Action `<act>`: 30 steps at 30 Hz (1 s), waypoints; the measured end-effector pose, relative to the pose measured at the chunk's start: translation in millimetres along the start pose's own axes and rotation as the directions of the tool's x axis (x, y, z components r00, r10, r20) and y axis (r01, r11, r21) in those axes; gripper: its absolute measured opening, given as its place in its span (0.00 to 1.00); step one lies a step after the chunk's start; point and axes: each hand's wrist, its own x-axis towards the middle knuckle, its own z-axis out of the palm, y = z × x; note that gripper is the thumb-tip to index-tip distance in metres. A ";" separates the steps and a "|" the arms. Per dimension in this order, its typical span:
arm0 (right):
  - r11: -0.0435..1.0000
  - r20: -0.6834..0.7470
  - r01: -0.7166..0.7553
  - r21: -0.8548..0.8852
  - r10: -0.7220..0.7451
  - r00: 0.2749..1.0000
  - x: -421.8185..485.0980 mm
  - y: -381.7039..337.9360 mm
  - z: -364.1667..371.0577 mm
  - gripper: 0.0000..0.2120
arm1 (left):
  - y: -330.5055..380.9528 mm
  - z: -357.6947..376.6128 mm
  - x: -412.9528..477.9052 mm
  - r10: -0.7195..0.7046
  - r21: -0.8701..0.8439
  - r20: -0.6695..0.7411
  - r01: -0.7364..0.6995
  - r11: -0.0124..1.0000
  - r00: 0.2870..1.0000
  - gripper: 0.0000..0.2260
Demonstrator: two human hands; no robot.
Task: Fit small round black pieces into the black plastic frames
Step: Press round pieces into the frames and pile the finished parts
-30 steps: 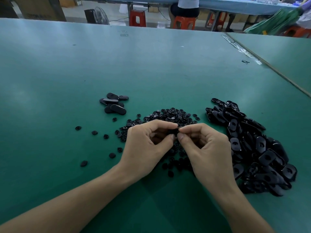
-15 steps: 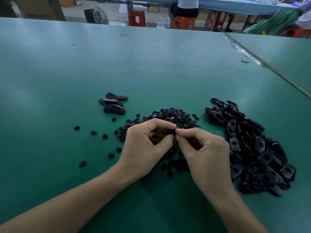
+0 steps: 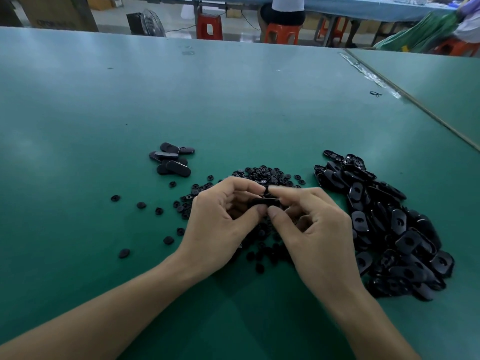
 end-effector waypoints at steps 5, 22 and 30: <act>0.984 0.153 -0.120 0.129 0.100 0.983 7.4 3.6 -9.7 0.13 | 2.1 -1.4 -0.6 0.012 -0.018 0.040 -0.012 1.000 0.999 0.13; 0.973 0.175 -0.196 0.120 0.173 0.969 8.7 4.0 -15.4 0.06 | -0.7 -2.1 0.7 -0.026 -0.058 0.050 0.029 0.998 0.998 0.10; 0.975 0.212 -0.178 0.130 0.148 0.966 9.2 4.6 -18.4 0.07 | -4.4 -2.7 0.9 -0.025 -0.049 0.034 0.026 0.998 0.999 0.09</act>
